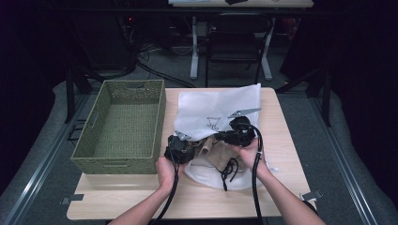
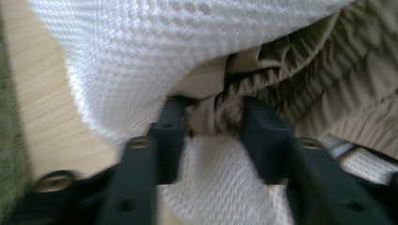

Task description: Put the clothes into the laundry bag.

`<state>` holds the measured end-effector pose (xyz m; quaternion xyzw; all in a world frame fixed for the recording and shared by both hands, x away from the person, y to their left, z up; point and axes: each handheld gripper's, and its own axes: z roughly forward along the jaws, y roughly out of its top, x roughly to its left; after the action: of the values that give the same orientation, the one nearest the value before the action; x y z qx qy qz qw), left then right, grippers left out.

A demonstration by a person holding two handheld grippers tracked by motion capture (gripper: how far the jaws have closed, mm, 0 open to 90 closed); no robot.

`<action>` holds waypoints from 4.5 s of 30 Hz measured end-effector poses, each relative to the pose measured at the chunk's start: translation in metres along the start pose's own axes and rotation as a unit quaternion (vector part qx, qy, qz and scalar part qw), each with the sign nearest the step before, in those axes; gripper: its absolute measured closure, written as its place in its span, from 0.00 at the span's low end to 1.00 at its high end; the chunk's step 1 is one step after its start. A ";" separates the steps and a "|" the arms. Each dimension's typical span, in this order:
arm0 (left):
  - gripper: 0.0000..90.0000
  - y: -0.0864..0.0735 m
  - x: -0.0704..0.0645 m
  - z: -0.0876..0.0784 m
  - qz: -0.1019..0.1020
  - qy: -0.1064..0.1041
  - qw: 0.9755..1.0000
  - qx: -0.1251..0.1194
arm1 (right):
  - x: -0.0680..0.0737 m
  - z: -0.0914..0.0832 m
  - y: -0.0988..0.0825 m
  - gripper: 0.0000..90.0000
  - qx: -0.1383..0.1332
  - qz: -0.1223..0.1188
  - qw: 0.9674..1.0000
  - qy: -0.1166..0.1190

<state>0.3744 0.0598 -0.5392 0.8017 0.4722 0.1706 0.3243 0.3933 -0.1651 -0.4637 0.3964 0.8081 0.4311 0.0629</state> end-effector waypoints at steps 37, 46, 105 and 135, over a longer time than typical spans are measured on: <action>0.52 0.000 -0.026 -0.018 0.032 -0.040 0.996 -0.075 | -0.003 -0.009 -0.003 0.96 -0.001 0.018 0.999 0.034; 0.42 -0.005 -0.050 -0.021 0.063 -0.052 0.993 -0.085 | -0.002 -0.006 -0.002 0.96 0.001 0.016 0.999 0.030; 0.79 0.018 -0.059 0.042 0.009 -0.010 0.994 -0.111 | -0.009 -0.018 -0.006 0.96 -0.039 0.090 0.992 0.075; 0.75 -0.037 -0.007 -0.032 0.096 0.005 0.995 0.020 | -0.007 -0.013 -0.006 0.92 0.015 0.041 0.998 0.034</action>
<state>0.3281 0.0780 -0.5406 0.8492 0.3975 0.1951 0.2877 0.3890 -0.1804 -0.4614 0.4153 0.7993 0.4342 0.0112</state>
